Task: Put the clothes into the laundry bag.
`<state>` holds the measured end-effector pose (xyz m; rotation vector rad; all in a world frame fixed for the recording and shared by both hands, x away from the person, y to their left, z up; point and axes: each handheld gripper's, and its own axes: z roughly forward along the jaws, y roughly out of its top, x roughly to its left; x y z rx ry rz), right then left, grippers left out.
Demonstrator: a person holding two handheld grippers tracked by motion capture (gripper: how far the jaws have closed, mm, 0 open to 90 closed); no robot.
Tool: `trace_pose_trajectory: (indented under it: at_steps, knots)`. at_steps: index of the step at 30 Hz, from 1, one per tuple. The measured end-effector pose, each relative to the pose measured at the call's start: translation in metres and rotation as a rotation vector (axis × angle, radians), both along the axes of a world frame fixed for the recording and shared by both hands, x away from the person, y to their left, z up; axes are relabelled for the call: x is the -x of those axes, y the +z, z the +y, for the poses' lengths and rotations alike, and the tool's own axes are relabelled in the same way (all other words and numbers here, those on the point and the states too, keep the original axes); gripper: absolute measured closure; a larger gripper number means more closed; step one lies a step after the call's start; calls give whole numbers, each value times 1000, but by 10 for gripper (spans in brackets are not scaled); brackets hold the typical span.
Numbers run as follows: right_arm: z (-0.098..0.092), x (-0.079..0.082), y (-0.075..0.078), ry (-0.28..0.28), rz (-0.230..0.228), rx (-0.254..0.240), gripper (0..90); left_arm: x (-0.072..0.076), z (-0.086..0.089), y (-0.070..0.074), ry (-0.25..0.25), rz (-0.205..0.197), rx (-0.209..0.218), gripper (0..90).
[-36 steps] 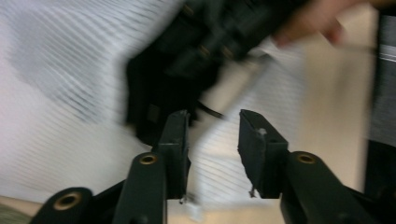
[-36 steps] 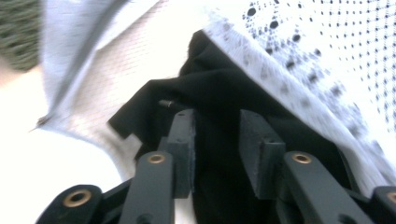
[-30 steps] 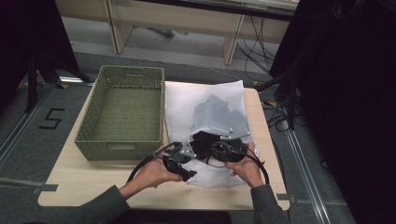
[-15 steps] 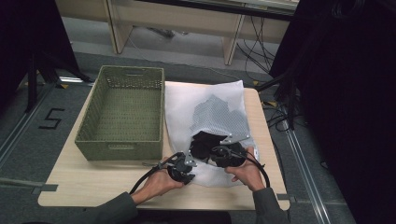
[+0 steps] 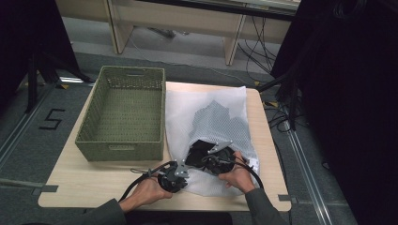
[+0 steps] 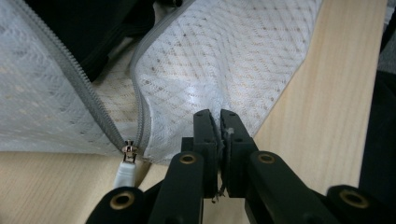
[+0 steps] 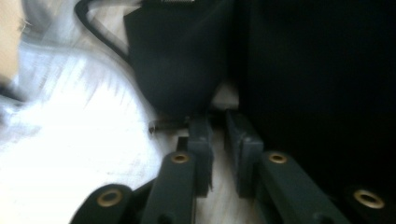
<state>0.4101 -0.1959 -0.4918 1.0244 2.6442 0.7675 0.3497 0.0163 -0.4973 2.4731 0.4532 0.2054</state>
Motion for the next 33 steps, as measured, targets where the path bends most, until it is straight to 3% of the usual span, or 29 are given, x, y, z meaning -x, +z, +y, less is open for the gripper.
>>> trace_pose_trajectory:
  at_steps: [1,2,3,5,6,8,10,12,13,14,16,18,19,22,26,28,29,30,33]
  knots:
    - [3,-4,0,-2,-17,5,833,0,0,0,-4,-1,-1,862]
    - [5,-9,-2,-9,-72,29,857,0,0,0,1,8,4,862]
    - [9,-13,-6,-61,-109,34,861,1,0,0,0,6,5,862]
    - [11,-24,-4,-90,-119,54,876,1,-1,0,-10,0,1,861]
    - [12,-33,-5,-102,-162,65,886,1,-1,0,-18,-7,-8,861]
    - [17,-46,-5,-135,-186,67,891,1,-1,0,-19,-9,-9,861]
    - [21,-58,-5,-160,-247,86,887,2,-1,0,-20,-10,-7,861]
    - [23,-71,-4,-209,-276,59,884,1,0,0,-29,-14,-8,861]
    - [23,-76,-1,-231,-269,42,882,1,0,0,-19,6,-3,860]
    - [22,-82,-1,-231,-306,19,866,2,-1,-1,-18,-1,-1,860]
    - [23,-81,2,-245,-285,-9,841,3,-1,-1,-22,-9,-5,859]
    - [23,-74,9,-225,-263,-36,803,1,0,0,-31,-13,-8,857]
    - [22,-71,13,-216,-249,-48,790,2,0,-1,-18,5,1,857]
    - [14,-53,26,-142,-193,-61,767,1,0,0,-18,5,0,855]
    - [-5,-25,45,-127,-145,-111,760,1,0,-1,-22,-11,-2,854]
    - [-17,-14,51,-118,-157,-94,774,1,0,0,-23,-10,-4,854]
    - [-23,-8,51,-121,-139,-85,784,1,0,0,-25,-4,-5,854]
    - [-28,-4,49,-128,-146,-66,793,1,0,0,-27,-5,-7,854]
    - [-40,2,31,-191,-92,-17,807,1,0,0,-28,-3,-8,854]
